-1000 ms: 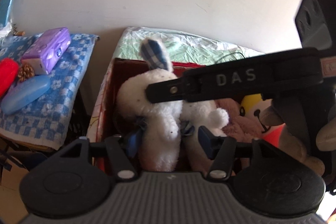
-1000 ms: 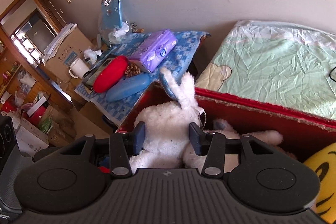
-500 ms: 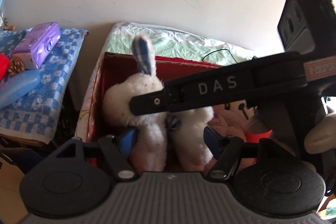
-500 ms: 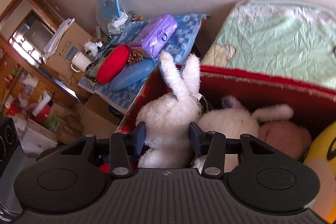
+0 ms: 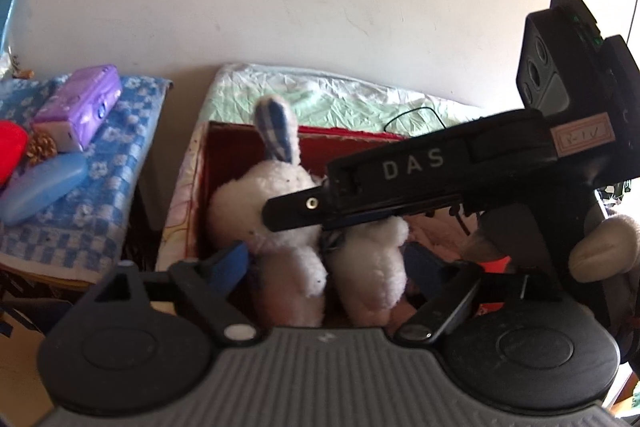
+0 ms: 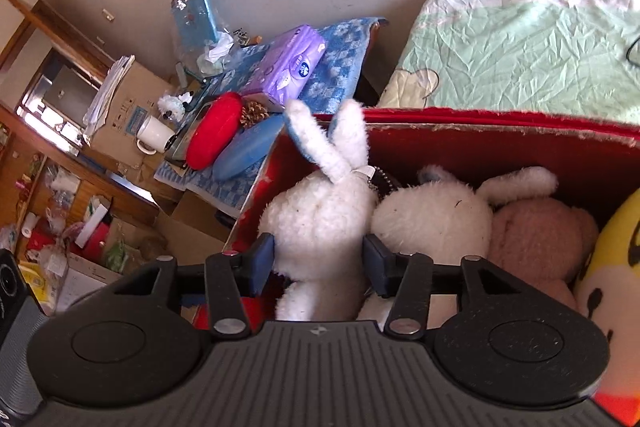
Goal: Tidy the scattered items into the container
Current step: 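Open the right gripper and release the bunny inside the box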
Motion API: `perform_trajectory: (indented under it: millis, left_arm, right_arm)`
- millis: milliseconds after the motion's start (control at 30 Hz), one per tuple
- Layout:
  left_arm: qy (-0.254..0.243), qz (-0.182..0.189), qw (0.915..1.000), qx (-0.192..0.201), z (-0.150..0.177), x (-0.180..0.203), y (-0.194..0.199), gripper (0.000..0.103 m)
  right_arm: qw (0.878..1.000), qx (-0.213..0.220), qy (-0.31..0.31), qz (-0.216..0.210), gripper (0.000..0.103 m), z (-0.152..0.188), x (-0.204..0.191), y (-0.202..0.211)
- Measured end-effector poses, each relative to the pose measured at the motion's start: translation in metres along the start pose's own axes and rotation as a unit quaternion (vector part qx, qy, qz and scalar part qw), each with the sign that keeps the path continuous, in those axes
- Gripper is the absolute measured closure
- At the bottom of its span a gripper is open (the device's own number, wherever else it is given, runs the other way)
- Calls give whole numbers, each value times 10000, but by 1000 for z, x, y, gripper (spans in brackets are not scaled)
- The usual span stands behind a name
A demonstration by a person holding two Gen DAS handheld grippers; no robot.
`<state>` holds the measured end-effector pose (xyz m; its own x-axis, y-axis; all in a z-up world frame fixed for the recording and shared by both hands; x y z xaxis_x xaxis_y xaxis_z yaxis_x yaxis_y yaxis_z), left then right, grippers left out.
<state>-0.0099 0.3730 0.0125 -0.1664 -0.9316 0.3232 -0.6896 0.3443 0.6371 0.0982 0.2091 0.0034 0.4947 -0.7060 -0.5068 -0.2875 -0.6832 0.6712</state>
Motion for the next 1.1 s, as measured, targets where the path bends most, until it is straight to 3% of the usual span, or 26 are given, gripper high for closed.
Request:
perform_trajectory:
  millis: [267,667,833,967,1100]
  left_arm:
    - [232,109,9996,-120,-6,-7,7,17]
    - [166,106,9997,-169,-2,7,10,18]
    - [154,-143,9998,-71,0,5,6,17]
    - [160,-370,9992,-53,-2,7,1,17]
    - [56,-650,9979,-25,-4,16,1,15]
  right_arm:
    - [9992,392,27,52,47,-3,-6,14]
    - [9978,650,-70,139,49,6,-14,32]
    - [9945,1015,-197,173,49,18,-13,56]
    - [9888,1317,-131,693,50,29,-19,75]
    - [9837,1590,-327,775,50,42,-14,93]
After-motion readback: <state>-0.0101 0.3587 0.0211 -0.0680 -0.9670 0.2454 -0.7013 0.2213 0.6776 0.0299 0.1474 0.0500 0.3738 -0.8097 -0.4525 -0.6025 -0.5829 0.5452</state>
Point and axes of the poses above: each gripper's, at about its wrist camera, not at the fingertips, and y roughly against the way its jaws point, x to its right, z to its underside, the point moved 1 cm from there along -y, roughly the way its jaws point, and after that the axes turned 4 degrees about y, right-handed, at the moved point
